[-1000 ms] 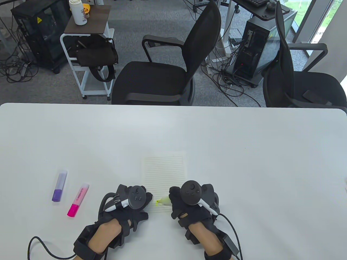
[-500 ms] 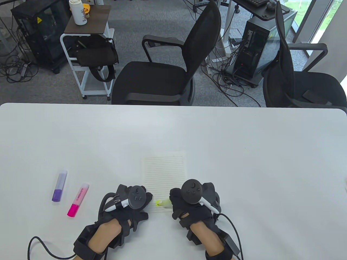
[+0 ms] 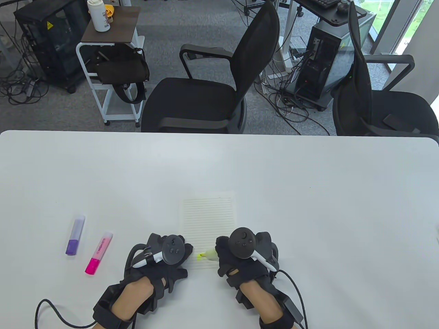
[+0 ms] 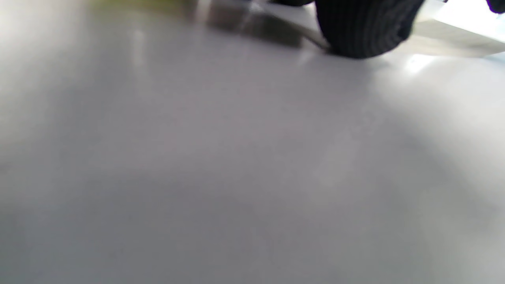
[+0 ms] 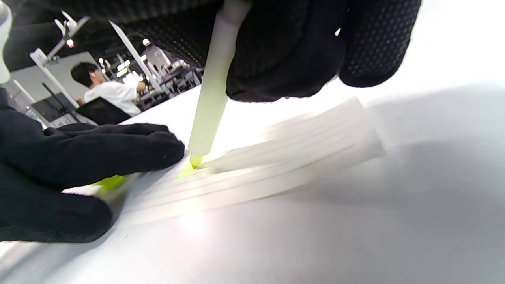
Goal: Apply highlighter ink on paper
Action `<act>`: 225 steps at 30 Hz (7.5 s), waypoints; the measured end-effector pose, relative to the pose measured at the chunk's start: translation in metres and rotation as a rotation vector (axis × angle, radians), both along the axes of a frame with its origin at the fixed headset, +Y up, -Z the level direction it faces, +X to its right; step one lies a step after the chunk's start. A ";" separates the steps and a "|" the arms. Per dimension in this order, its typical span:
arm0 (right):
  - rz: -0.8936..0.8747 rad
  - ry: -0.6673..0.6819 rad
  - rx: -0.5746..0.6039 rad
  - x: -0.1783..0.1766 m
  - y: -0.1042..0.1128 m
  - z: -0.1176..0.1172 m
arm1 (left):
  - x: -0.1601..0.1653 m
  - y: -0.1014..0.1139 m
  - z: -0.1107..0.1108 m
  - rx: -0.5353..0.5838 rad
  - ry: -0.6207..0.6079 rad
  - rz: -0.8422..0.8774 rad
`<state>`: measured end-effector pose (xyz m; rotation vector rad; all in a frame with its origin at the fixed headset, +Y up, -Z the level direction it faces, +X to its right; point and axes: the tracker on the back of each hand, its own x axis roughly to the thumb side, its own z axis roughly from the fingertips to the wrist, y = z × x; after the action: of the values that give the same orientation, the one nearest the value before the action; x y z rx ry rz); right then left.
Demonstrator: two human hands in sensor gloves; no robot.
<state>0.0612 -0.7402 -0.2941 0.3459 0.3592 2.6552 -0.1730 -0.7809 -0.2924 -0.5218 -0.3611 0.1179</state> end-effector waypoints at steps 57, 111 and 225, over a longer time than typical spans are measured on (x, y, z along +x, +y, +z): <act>0.021 -0.029 0.015 0.003 -0.001 -0.002 | 0.000 -0.001 0.000 -0.005 0.000 0.002; 0.032 -0.041 0.066 -0.010 -0.003 0.003 | 0.000 -0.001 -0.001 -0.007 0.001 0.004; 0.067 -0.083 0.107 -0.010 0.010 0.008 | 0.000 -0.002 -0.001 -0.013 0.001 0.009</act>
<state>0.0512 -0.7307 -0.2857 0.2604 0.2063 2.7512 -0.1734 -0.7825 -0.2937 -0.5326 -0.3619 0.1293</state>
